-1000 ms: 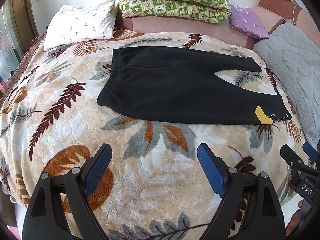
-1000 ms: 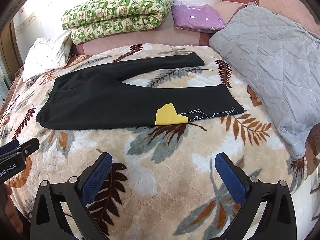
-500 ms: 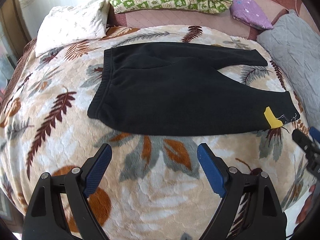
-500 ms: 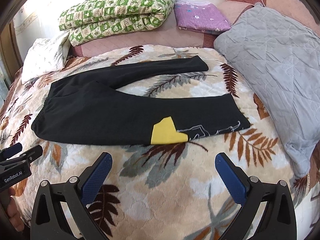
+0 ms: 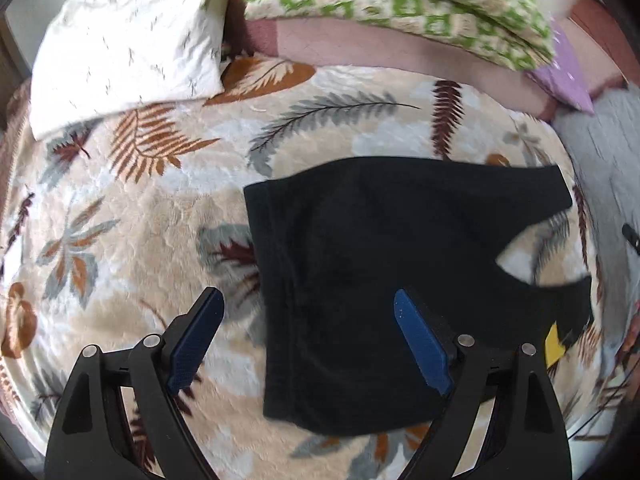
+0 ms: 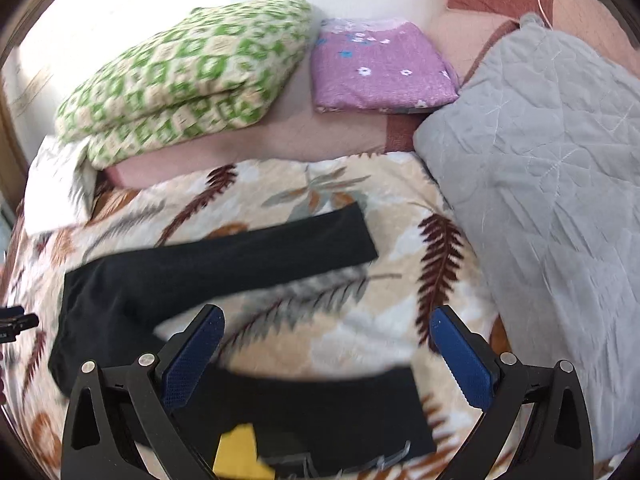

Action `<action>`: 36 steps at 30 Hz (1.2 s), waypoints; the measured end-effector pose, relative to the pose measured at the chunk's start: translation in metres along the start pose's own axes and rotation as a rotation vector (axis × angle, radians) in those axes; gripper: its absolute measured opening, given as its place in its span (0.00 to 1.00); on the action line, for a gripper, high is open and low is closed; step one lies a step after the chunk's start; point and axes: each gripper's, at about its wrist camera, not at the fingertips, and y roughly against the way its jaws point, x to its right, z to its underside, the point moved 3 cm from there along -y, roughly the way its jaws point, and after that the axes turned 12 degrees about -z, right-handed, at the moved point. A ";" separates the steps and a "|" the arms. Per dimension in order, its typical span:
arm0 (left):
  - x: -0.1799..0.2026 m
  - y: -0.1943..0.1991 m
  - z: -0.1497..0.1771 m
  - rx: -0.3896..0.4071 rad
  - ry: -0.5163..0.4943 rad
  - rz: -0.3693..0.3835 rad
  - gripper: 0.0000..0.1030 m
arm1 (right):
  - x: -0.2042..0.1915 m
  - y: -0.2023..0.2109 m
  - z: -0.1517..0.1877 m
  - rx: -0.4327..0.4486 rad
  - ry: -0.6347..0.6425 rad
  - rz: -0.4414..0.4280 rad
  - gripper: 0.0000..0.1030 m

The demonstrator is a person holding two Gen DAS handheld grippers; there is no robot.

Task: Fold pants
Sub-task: 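Grasp the waistband with the left tool while the right tool grasps the waistband edge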

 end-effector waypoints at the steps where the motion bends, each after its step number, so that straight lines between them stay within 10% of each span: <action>1: -0.004 -0.012 -0.008 -0.038 0.009 0.030 0.86 | 0.007 -0.006 -0.007 0.003 -0.016 0.006 1.00; 10: -0.013 -0.079 -0.045 -0.187 0.177 0.156 0.86 | 0.037 -0.074 -0.034 -0.049 -0.016 0.077 1.00; 26: -0.002 -0.086 -0.059 -0.216 0.105 0.177 0.86 | 0.069 -0.164 -0.079 -0.197 -0.069 -0.045 0.99; 36: 0.003 -0.101 -0.063 -0.266 0.127 0.194 0.86 | 0.082 -0.202 -0.076 -0.300 -0.109 -0.105 0.79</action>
